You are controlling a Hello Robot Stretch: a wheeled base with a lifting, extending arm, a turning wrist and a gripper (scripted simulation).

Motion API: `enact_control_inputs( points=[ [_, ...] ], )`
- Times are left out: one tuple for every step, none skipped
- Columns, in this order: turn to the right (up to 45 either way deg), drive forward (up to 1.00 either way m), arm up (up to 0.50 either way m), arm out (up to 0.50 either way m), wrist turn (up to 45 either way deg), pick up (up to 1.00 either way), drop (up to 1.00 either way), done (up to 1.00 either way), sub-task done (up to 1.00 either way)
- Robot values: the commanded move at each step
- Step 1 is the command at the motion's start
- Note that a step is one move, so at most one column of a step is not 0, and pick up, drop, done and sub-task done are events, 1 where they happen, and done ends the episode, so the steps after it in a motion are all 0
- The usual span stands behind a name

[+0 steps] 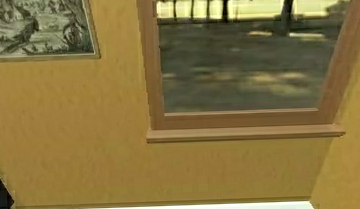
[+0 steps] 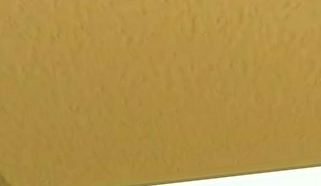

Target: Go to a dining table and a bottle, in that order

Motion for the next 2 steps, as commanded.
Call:
enact_control_inputs(
  points=[
    [-45.0, 0.0, 0.0, 0.0, 0.0, 0.0, 0.0, 0.0, 0.0],
    [-45.0, 0.0, 0.0, 0.0, 0.0, 0.0, 0.0, 0.0, 0.0]
  ],
)
